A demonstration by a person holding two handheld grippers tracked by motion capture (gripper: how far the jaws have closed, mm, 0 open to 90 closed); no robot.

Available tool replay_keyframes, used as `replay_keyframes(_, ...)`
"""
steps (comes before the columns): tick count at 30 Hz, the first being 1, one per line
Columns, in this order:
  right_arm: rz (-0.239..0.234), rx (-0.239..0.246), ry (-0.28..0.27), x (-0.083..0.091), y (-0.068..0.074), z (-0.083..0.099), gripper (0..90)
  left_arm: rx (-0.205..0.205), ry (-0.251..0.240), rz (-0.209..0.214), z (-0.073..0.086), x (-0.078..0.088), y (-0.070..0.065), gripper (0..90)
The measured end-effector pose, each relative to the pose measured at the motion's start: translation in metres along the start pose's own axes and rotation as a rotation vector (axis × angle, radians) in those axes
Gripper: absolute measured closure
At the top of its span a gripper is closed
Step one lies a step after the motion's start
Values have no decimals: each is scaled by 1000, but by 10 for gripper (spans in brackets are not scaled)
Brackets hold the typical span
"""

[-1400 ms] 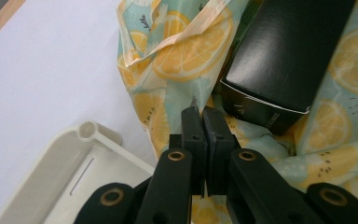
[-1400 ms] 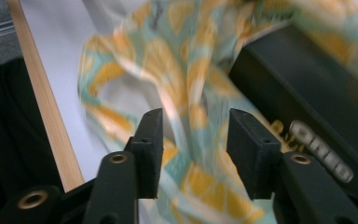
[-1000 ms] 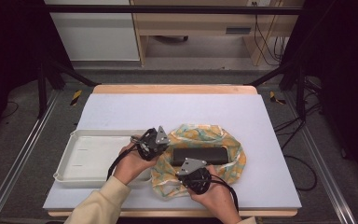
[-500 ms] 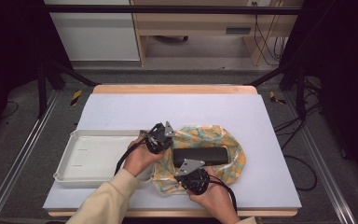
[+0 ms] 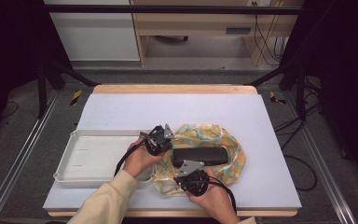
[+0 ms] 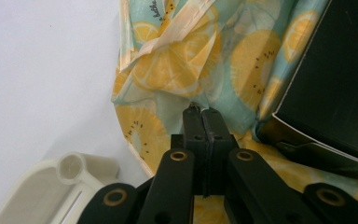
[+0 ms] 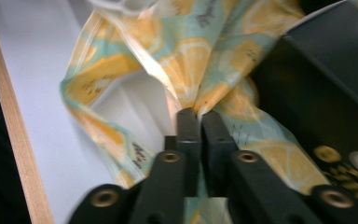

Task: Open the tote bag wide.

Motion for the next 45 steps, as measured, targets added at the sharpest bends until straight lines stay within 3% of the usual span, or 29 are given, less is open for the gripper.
replay_keyframes(4, 38, -31, -24, 22, -6, 1, 619, -5, -11, 7, 1, 2, -1, 900)
replay_keyframes(7, 71, -54, -48, 47, -14, 3, 522, -3, -6, 13, 2, 4, -1, 900)
replay_keyframes(12, 177, -102, -87, 90, -42, 14, 395, -4, -15, 11, 1, 6, -3, 900)
replay_keyframes(17, 324, -196, -107, 124, -89, 35, 384, -11, -13, 12, 1, 7, -2, 900)
replay_keyframes(20, 402, -262, -95, 131, -113, 49, 400, -12, -14, 10, 1, 7, -2, 900)
replay_keyframes(22, 421, -292, -104, 129, -125, 56, 400, -15, -10, 5, 1, 7, -2, 900)
replay_keyframes(26, 430, -321, -113, 123, -140, 61, 405, -18, -11, 4, -1, 6, -2, 900)
replay_keyframes(32, 390, -341, -96, 103, -160, 59, 391, -28, -5, -2, -6, 3, -1, 900)
replay_keyframes(36, 342, -363, -72, 91, -172, 67, 652, -38, 2, -7, -9, 1, 0, 900)
replay_keyframes(39, 311, -360, -23, 82, -175, 75, 849, -39, 1, -4, -10, -1, 1, 900)
replay_keyframes(41, 306, -355, 14, 78, -175, 80, 895, -45, 7, -5, -12, -2, 2, 900)
replay_keyframes(45, 287, -358, 76, 71, -168, 91, 900, -49, 14, -10, -14, -4, 4, 900)
Point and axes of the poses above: each handheld gripper's, and its own axes: x roughly backward along the jaws, z roughly out of its underside, y roughly to its left, the point moved 6 cm from there along -x, roughly forward along the jaws, and after that the axes turned 5 degrees about x, right-handed, at the moved point
